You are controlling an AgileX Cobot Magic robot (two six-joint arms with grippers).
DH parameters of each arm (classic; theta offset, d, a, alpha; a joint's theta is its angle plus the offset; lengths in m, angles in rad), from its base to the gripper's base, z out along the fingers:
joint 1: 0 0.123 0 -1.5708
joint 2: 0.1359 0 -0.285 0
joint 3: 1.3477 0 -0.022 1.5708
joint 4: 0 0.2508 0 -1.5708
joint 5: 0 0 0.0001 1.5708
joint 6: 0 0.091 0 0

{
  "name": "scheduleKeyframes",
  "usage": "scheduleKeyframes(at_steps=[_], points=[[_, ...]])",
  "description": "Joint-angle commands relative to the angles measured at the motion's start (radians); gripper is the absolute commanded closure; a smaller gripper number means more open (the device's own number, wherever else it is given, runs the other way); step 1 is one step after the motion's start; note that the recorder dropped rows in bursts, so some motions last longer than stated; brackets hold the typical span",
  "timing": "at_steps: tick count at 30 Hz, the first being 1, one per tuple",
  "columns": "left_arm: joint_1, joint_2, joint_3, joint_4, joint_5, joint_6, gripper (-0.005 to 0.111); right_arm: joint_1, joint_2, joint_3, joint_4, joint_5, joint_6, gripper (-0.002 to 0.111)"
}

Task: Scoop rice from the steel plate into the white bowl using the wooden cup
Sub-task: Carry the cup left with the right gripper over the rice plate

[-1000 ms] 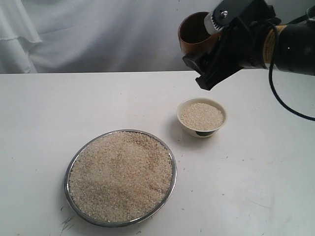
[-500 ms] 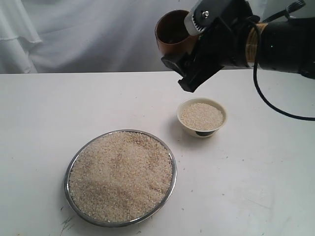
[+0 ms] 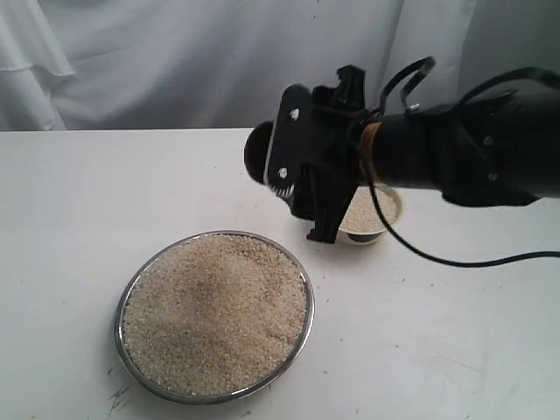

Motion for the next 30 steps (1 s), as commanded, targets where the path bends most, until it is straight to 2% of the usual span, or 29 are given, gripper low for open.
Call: scheduleKeyframes(at_steps=[1,10,18,21,25,30], points=[[-0.002,-0.005,0.005,-0.001,-0.006,-0.003,0.107,0.066,0.073,-0.028,-0.013,0.123,-0.122,0.108],[-0.002,-0.005,0.005,-0.001,-0.006,-0.003,0.107,0.191,0.178,-0.064,-0.139,0.338,-0.313,0.108],[-0.002,-0.005,0.005,-0.001,-0.006,-0.003,0.107,0.247,0.259,-0.086,-0.235,0.370,-0.501,0.108],[-0.002,-0.005,0.005,-0.001,-0.006,-0.003,0.107,0.242,0.308,-0.112,-0.235,0.380,-0.543,0.108],[-0.002,-0.005,0.005,-0.001,-0.006,-0.003,0.107,0.264,0.389,-0.228,-0.235,0.418,-0.547,0.108],[-0.002,-0.005,0.005,-0.001,-0.006,-0.003,0.107,0.291,0.428,-0.236,-0.217,0.420,-0.700,0.108]])
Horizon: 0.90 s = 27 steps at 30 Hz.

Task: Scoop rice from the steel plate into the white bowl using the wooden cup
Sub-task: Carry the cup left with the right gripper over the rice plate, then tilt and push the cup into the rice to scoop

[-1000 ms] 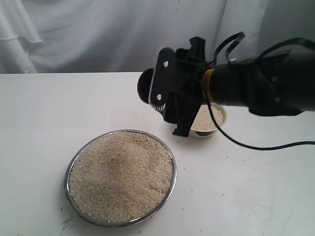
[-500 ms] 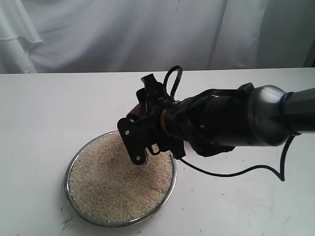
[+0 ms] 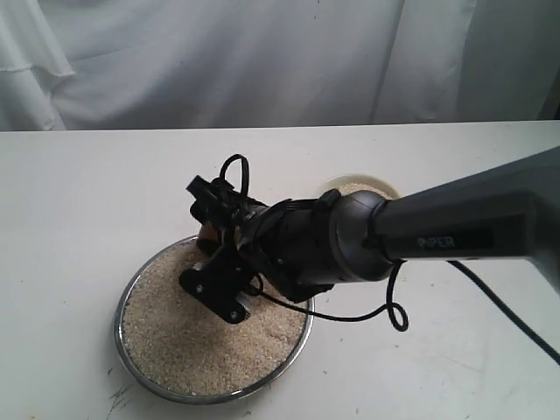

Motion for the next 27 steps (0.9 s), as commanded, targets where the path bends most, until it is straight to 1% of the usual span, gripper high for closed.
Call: scheduleKeyframes(at_steps=[1,7,14,18,23,27], points=[[-0.002,-0.005,0.005,-0.001,-0.006,-0.003,0.107,0.024,0.007,-0.006,0.027,0.005,-0.070,0.108],[-0.002,-0.005,0.005,-0.001,-0.006,-0.003,0.107,0.057,0.007,0.026,0.084,0.001,-0.157,0.108],[-0.002,-0.005,0.005,-0.001,-0.006,-0.003,0.107,0.081,0.007,0.068,0.153,0.004,-0.164,0.108],[-0.002,-0.005,0.005,-0.001,-0.006,-0.003,0.107,0.094,0.007,0.068,0.233,-0.009,-0.173,0.108],[-0.002,-0.005,0.005,-0.001,-0.006,-0.003,0.107,0.106,0.007,0.068,0.360,-0.023,-0.230,0.108],[-0.002,-0.005,0.005,-0.001,-0.006,-0.003,0.107,0.110,0.007,0.068,0.480,-0.023,-0.322,0.108]])
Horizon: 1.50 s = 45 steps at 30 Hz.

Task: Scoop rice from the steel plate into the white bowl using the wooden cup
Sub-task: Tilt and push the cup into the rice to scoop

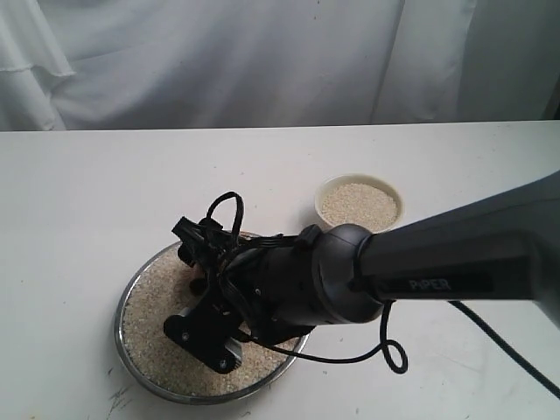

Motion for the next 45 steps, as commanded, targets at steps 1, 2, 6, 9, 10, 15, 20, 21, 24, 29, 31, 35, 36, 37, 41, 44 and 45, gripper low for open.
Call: scheduleKeyframes(at_steps=[1,2,6,9,10,15,20,21,24,29,31,35,36,37,41,44,45], points=[[-0.002,-0.005,0.005,-0.001,-0.006,-0.003,0.107,0.011,0.013,0.017,0.192,-0.045,-0.100,0.108],[-0.002,-0.005,0.005,-0.001,-0.006,-0.003,0.107,0.011,0.013,0.017,0.218,-0.045,-0.119,0.108],[-0.002,-0.005,0.005,-0.001,-0.006,-0.003,0.107,0.011,0.013,0.017,0.371,-0.045,-0.229,0.108],[-0.002,-0.005,0.005,-0.001,-0.006,-0.003,0.107,0.011,0.013,0.017,0.511,-0.047,-0.330,0.108],[-0.002,-0.005,0.005,-0.001,-0.006,-0.003,0.107,0.011,0.013,0.017,0.554,-0.047,-0.359,0.108],[-0.002,-0.005,0.005,-0.001,-0.006,-0.003,0.107,-0.004,0.013,0.015,0.646,-0.062,-0.408,0.108],[-0.002,-0.005,0.005,-0.001,-0.006,-0.003,0.107,-0.020,0.013,0.015,0.710,-0.062,-0.416,0.108],[-0.002,-0.005,0.005,-0.001,-0.006,-0.003,0.107,-0.023,0.013,0.015,0.721,-0.062,-0.422,0.108],[-0.002,-0.005,0.005,-0.001,-0.006,-0.003,0.107,-0.035,0.013,0.015,0.777,-0.062,-0.463,0.108],[-0.002,-0.005,0.005,-0.001,-0.006,-0.003,0.107,-0.048,0.009,0.009,0.883,-0.052,-0.531,0.108],[-0.002,-0.005,0.005,-0.001,-0.006,-0.003,0.107,-0.052,0.009,-0.008,0.927,-0.029,-0.547,0.108],[-0.002,-0.005,0.005,-0.001,-0.006,-0.003,0.107,-0.063,0.009,-0.033,1.010,0.009,-0.595,0.108],[-0.002,-0.005,0.005,-0.001,-0.006,-0.003,0.107,-0.068,0.009,-0.038,1.036,0.019,-0.616,0.108],[-0.002,-0.005,0.005,-0.001,-0.006,-0.003,0.107,-0.073,0.009,-0.043,1.093,0.026,-0.653,0.108],[-0.002,-0.005,0.005,-0.001,-0.006,-0.003,0.107,-0.101,0.009,-0.068,1.382,0.092,-0.854,0.108],[-0.002,-0.005,0.005,-0.001,-0.006,-0.003,0.107,-0.122,0.009,-0.100,1.601,0.170,-1.022,0.108],[-0.002,-0.005,0.005,-0.001,-0.006,-0.003,0.107,-0.126,0.009,-0.107,1.647,0.187,-1.049,0.108]])
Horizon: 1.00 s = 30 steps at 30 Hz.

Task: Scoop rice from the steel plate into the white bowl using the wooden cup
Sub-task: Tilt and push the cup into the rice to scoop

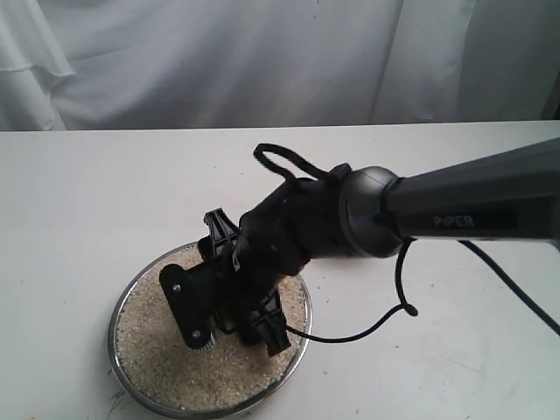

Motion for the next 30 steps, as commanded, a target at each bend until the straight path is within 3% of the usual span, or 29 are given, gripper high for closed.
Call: scheduleKeyframes(at_steps=[1,30], points=[[-0.002,-0.005,0.005,-0.001,-0.006,-0.003,0.107,-0.017,0.025,-0.020,0.323,0.181,-0.196,0.108],[-0.002,-0.005,0.005,-0.001,-0.006,-0.003,0.107,-0.064,0.025,-0.027,0.621,0.154,-0.397,0.108]])
